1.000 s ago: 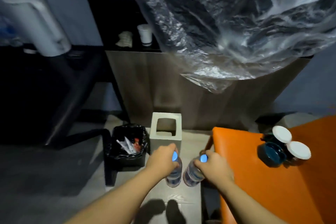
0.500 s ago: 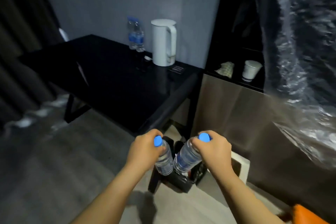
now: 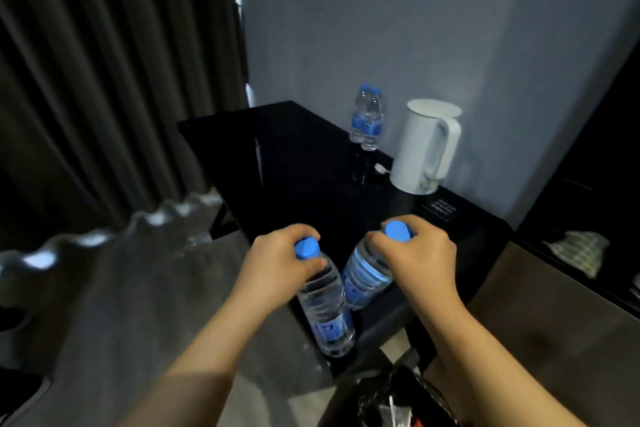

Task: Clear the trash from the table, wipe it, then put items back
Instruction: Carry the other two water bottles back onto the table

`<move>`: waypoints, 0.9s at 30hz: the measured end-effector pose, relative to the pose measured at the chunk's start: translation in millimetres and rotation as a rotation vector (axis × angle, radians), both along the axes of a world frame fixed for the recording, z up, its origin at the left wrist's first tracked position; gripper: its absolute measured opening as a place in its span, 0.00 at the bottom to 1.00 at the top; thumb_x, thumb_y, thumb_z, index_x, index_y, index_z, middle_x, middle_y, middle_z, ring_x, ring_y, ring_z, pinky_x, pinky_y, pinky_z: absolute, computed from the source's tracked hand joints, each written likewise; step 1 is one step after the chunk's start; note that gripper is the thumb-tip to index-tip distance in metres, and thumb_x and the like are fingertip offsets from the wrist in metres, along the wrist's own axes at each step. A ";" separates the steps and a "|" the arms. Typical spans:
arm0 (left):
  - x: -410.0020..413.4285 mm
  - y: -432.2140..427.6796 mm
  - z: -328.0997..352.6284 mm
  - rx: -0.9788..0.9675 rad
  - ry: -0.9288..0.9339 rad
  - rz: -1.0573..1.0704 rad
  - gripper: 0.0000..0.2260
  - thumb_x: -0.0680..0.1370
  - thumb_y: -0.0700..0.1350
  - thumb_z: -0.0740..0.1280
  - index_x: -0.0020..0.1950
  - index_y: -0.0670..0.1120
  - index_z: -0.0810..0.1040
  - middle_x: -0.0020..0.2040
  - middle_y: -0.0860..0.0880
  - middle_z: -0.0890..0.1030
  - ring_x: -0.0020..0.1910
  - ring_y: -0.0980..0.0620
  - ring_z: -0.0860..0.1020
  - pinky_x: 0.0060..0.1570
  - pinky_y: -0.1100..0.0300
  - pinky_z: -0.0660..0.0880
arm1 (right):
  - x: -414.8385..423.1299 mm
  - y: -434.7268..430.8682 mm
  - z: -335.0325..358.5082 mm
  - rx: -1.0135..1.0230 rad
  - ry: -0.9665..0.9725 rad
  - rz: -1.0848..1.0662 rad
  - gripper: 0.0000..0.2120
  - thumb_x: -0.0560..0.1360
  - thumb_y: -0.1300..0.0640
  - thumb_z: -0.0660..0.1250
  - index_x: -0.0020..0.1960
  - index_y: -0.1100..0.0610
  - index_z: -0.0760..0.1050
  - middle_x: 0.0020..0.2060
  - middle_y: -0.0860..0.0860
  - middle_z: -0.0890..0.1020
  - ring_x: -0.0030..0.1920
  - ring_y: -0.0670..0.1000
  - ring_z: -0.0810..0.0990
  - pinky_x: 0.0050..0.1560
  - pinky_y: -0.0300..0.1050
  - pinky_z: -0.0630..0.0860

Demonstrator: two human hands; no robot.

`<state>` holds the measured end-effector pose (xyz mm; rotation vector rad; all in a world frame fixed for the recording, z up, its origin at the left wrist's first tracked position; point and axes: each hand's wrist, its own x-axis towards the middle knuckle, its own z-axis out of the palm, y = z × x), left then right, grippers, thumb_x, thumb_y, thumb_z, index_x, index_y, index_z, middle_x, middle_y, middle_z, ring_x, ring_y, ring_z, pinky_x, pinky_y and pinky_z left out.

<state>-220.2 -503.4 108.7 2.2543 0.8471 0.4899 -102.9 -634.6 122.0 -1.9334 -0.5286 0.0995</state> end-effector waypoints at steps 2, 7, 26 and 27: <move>4.1 20.8 7.2 0.013 -0.013 0.018 0.14 0.71 0.47 0.74 0.55 0.53 0.79 0.50 0.56 0.79 0.47 0.58 0.76 0.44 0.66 0.68 | 8.4 23.2 4.4 0.000 -0.009 0.022 0.03 0.66 0.57 0.72 0.38 0.54 0.78 0.31 0.46 0.79 0.34 0.44 0.76 0.32 0.33 0.70; 12.4 89.5 10.0 0.050 -0.011 0.074 0.15 0.73 0.46 0.72 0.59 0.51 0.78 0.54 0.54 0.79 0.49 0.56 0.76 0.47 0.65 0.71 | 22.1 94.8 2.9 0.018 0.013 0.070 0.04 0.67 0.58 0.72 0.38 0.57 0.78 0.31 0.50 0.79 0.32 0.47 0.75 0.31 0.38 0.71; 104.1 366.0 -1.6 0.109 0.018 0.037 0.18 0.74 0.47 0.71 0.63 0.53 0.76 0.55 0.51 0.81 0.53 0.51 0.78 0.50 0.57 0.75 | 86.4 371.2 -18.8 -0.059 0.078 -0.039 0.04 0.69 0.56 0.71 0.41 0.54 0.76 0.34 0.48 0.78 0.39 0.51 0.79 0.42 0.49 0.78; 113.2 375.0 -2.4 0.104 0.013 0.034 0.17 0.74 0.46 0.71 0.63 0.53 0.76 0.55 0.51 0.81 0.54 0.51 0.78 0.52 0.57 0.75 | 95.9 379.5 -19.8 -0.063 0.075 -0.038 0.05 0.69 0.56 0.71 0.41 0.54 0.76 0.34 0.47 0.78 0.39 0.51 0.78 0.42 0.48 0.78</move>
